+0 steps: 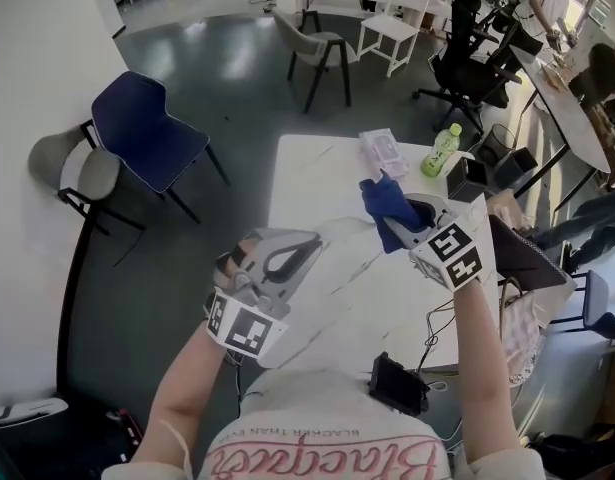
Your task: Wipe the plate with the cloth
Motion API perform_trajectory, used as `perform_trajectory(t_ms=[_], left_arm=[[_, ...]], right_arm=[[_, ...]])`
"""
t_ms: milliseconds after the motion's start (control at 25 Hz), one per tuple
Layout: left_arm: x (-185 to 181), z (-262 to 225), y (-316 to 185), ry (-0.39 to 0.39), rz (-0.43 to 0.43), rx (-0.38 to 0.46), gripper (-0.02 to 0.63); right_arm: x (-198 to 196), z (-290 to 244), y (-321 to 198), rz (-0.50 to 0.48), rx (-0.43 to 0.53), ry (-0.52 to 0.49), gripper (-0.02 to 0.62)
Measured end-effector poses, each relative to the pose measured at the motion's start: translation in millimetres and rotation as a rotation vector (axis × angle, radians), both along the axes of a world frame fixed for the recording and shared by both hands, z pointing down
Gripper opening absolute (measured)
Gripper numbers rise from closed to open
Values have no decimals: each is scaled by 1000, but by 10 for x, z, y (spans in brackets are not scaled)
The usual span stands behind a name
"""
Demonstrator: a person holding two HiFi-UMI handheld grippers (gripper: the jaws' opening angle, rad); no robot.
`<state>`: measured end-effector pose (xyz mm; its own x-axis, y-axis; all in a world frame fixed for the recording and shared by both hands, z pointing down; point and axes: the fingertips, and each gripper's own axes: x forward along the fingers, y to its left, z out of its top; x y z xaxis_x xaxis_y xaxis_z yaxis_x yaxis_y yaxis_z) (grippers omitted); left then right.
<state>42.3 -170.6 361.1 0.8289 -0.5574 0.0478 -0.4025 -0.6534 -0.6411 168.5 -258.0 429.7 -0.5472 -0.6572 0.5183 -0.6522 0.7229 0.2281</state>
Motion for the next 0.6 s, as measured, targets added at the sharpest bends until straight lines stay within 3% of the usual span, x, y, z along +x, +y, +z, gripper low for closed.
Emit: perform_trajectory(t_ms=[160,280,600], left_arm=[[-62,10,-90,138,-33,-133,11],[-107,23,-149,248,-55,-224,11],[-246,163,-315,427,-179,-416,10]], right_arm=[[9,-227,127,63,49,-83,124],[2,-297,217,127,84,-92,124],[-26,-483,427,257,131,-268,124]])
